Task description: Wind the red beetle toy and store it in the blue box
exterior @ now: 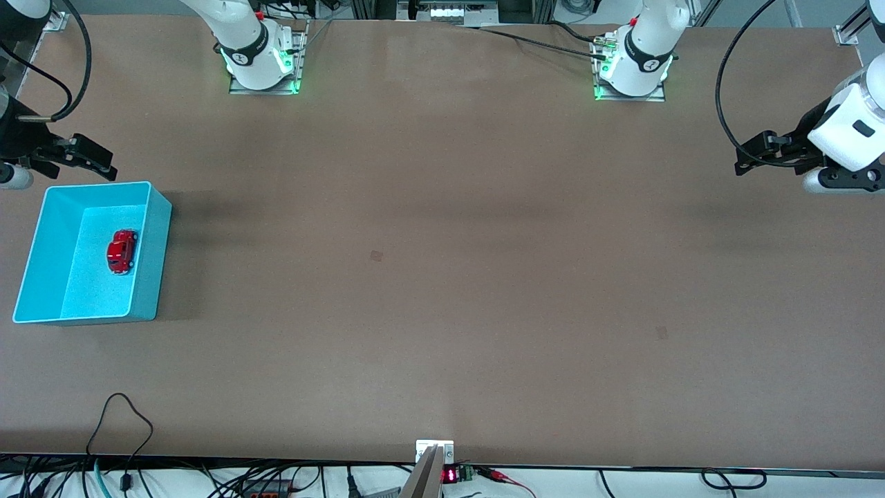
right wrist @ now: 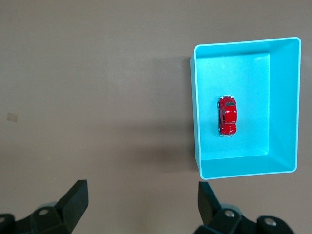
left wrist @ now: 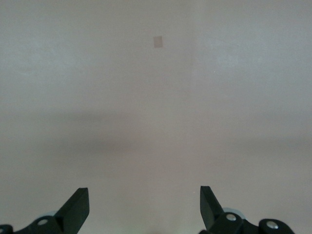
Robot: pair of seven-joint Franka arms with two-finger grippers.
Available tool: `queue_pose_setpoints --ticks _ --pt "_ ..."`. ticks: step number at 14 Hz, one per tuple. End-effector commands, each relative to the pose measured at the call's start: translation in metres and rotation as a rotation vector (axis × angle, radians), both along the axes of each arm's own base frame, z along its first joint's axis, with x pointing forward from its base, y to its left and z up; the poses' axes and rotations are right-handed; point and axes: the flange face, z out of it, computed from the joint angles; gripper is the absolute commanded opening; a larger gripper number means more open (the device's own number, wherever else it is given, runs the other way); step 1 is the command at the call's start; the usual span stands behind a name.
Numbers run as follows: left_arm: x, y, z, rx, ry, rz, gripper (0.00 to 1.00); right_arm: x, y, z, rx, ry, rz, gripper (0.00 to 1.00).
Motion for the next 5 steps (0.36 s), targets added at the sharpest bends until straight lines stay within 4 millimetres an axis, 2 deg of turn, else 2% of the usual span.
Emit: queue_pose_setpoints --ticks 1,5 --pt "0.0004 -0.0008 0.0078 0.002 0.000 -0.008 1.00 -0.0052 -0.0011 0.0058 -0.011 0.010 -0.015 1.00" --pt "0.0013 -0.0017 0.0113 0.002 -0.008 -0.009 1.00 -0.0051 0.0006 0.0058 -0.011 0.010 -0.014 1.00"
